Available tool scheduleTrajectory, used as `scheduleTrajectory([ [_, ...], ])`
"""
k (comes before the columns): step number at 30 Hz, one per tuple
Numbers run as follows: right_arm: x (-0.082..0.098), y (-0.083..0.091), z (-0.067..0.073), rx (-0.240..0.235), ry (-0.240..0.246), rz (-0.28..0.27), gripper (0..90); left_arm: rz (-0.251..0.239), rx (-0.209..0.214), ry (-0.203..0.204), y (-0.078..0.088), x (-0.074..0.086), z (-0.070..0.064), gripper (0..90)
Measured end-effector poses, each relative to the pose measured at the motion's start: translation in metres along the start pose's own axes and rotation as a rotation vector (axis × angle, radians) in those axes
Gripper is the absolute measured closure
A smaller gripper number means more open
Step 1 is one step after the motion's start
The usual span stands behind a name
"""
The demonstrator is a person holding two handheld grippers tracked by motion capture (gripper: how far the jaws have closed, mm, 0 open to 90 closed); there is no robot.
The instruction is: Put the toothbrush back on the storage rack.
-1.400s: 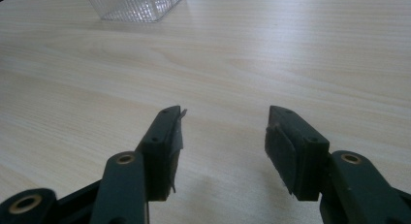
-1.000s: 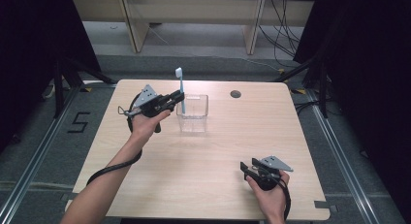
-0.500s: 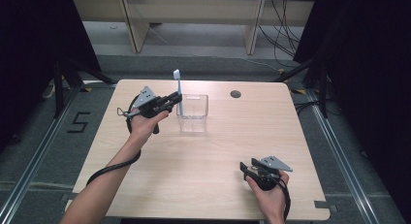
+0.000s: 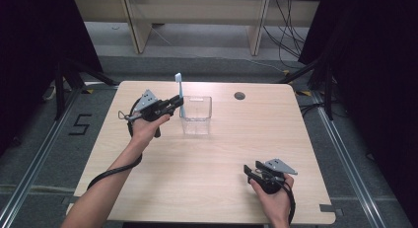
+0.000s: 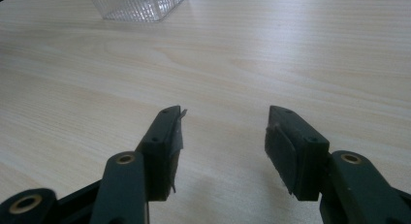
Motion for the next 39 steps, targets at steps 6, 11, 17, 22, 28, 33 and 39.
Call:
scheduleTrajectory([
  [6,0.001,0.001,-0.001,0.006,-0.001,0.012,47.9,0.001,0.004,-0.006,0.000,0.002,0.001,78.3],
  [11,0.000,0.000,-0.001,0.010,0.005,-0.003,47.8,0.004,0.006,-0.002,0.000,0.006,0.002,78.3],
  [17,-0.001,0.000,-0.001,0.005,0.012,-0.004,47.9,0.014,0.005,0.006,0.002,0.012,0.004,78.2],
  [22,0.001,-0.002,0.001,-0.009,-0.005,0.007,47.8,0.025,0.008,0.004,0.002,0.015,0.004,78.2],
  [28,0.000,-0.001,0.000,0.002,0.005,0.004,47.8,0.041,0.012,-0.006,0.002,0.020,0.001,78.2],
  [33,0.001,-0.002,0.001,0.000,-0.016,0.009,47.8,0.055,0.013,-0.013,0.003,0.023,0.000,78.3],
  [39,0.001,-0.002,-0.001,0.012,0.017,0.011,47.8,0.052,0.021,-0.025,0.003,0.026,-0.003,78.3],
])
Point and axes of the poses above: each handheld gripper's, and its own axes: y roughly backward along the jaws, x roughly out of its underside, z roughly to its left, the point moved 8 cm from there along -y, roughly forward along the jaws, and after that the axes turned 7 degrees about z, right-handed, at the moved point
